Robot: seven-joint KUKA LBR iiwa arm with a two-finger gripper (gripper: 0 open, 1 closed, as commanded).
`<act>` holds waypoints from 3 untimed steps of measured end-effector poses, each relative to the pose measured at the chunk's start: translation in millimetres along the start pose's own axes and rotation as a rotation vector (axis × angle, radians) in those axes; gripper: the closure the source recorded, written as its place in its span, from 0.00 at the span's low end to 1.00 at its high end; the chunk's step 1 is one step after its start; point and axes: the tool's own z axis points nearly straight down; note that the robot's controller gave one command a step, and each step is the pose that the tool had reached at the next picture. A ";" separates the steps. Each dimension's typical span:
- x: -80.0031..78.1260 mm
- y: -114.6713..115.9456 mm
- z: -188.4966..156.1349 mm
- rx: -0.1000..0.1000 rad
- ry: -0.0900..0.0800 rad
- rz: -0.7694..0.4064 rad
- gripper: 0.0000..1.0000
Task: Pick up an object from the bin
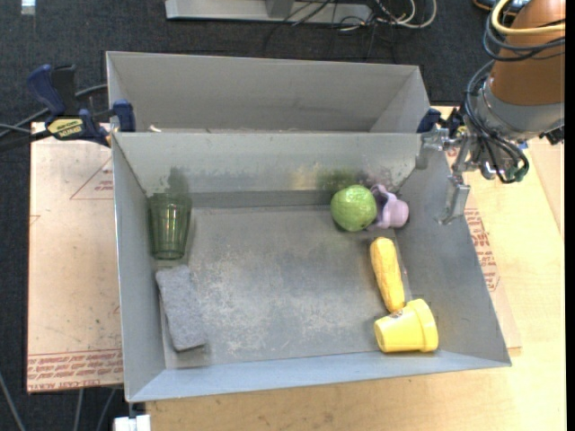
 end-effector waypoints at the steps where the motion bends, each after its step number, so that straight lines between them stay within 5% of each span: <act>1: 0.0 0.0 0.0 0.000 0.000 0.000 0.00; 2: -2.2 8.8 -5.8 0.000 0.000 -0.097 0.00; 3: -10.3 51.5 39.5 0.002 -0.010 -0.207 0.00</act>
Offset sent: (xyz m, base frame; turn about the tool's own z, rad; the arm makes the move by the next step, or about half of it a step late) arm 0.0062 0.0258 0.0166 -0.2549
